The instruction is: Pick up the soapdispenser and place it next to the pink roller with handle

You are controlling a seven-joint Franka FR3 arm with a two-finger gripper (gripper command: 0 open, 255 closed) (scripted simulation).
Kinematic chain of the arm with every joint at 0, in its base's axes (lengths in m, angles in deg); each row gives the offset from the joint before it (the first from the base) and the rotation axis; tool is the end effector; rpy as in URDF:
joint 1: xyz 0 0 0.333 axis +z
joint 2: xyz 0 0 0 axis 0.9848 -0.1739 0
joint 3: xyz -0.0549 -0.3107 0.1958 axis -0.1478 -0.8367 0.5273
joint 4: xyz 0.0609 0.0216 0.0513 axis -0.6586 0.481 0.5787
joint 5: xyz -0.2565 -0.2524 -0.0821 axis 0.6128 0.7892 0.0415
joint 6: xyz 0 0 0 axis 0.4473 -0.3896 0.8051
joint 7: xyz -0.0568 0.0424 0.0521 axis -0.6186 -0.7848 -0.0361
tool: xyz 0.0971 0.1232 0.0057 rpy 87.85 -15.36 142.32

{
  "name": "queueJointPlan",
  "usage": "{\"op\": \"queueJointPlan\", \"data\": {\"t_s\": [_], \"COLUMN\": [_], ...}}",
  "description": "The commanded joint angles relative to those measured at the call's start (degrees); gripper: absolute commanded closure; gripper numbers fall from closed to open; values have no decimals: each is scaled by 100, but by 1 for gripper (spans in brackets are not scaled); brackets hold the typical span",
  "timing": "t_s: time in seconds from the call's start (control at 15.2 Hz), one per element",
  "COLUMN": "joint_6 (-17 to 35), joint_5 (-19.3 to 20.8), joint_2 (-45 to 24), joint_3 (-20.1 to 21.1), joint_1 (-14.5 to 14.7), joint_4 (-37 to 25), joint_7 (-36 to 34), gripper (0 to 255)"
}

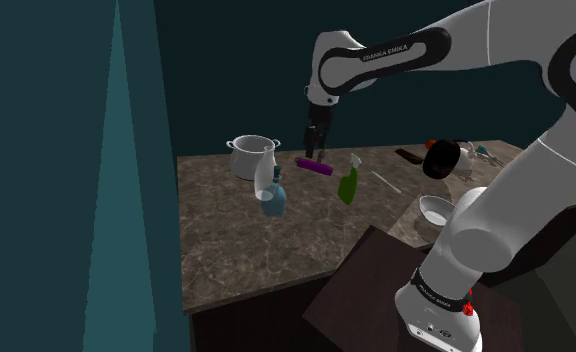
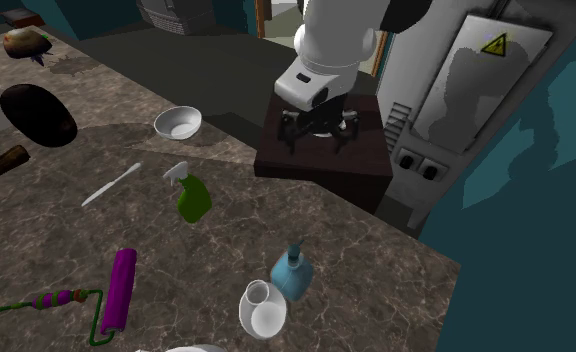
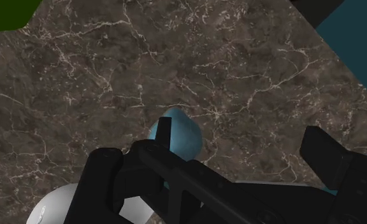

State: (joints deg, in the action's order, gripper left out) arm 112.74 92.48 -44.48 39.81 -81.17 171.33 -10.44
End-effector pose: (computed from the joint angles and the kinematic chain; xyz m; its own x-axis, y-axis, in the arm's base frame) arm 0.4341 -0.0406 0.4792 0.9901 0.1325 -0.0462 0.1341 -0.9904 0.0334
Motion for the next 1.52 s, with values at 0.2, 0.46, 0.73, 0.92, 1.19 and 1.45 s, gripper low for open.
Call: {"op": "queueJointPlan", "data": {"t_s": [0.2,0.46,0.73,0.92,1.19,1.45], "joint_6": [437,637,718,705,971,1203], "joint_5": [-161,-314,-474,-568,-581,-594], "joint_2": [-1180,-2090,-3012,-3603,-3725,-3846], "joint_3": [-68,-105,-109,-97,-89,-83], "joint_1": [-15,-62,-132,-187,-189,-191], "joint_4": [-698,-1365,-2160,-2733,-2590,-2478], "joint_7": [95,207,312,367,375,383], "gripper": [0,0,0,0,0,0]}}
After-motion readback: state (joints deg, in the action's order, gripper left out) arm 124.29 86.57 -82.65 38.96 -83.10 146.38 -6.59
